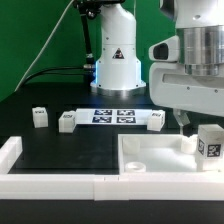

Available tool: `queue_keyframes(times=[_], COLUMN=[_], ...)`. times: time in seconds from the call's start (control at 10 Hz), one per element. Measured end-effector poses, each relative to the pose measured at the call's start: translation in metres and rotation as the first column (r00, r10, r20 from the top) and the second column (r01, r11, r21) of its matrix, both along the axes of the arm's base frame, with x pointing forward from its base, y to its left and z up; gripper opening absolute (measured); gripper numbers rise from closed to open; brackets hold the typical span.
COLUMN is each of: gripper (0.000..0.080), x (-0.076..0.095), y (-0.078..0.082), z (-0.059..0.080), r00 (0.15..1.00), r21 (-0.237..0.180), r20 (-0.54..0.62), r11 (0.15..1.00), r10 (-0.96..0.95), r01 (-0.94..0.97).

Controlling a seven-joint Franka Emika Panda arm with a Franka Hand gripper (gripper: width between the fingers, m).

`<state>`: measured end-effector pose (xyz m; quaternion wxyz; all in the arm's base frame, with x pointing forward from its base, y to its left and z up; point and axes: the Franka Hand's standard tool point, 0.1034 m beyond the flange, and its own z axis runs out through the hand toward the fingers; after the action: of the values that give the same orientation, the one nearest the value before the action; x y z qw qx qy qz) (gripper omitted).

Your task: Assemble one leg

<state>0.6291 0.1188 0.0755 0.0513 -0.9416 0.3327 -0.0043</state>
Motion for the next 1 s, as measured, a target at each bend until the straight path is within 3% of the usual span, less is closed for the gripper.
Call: queue_keyframes(times=[0.3,0.4,0.6,0.7,0.8,0.9,1.0], gripper=[0.0649,0.0649,0.0640,0.0640,0.0452,0.0452,0.0288], x=[0.0074,0.0092,0.0096,0.0096,0.0096,0.0096,0.0096], y=[-0.0015,-0.0025,-0.0044,-0.0048,-0.0048,-0.0048,-0.0048], z=[0.0026,-0.0004,-0.0010,-0.0011,-0.0011,-0.0011,-0.0011], r00=[0.929,0.842,0.758,0.756,0.758,0.758,0.765], r21=[-0.021,-0.040,-0.058,-0.058,-0.058,-0.058,-0.057], r20=[0.004,-0.001,-0.002,-0.002,-0.003,-0.003,-0.003], r11=[0.929,0.841,0.756,0.754,0.756,0.756,0.764], r10=[0.370,0.540,0.653,0.655,0.653,0.653,0.643], r01=[-0.370,-0.539,-0.652,-0.654,-0.652,-0.652,-0.643])
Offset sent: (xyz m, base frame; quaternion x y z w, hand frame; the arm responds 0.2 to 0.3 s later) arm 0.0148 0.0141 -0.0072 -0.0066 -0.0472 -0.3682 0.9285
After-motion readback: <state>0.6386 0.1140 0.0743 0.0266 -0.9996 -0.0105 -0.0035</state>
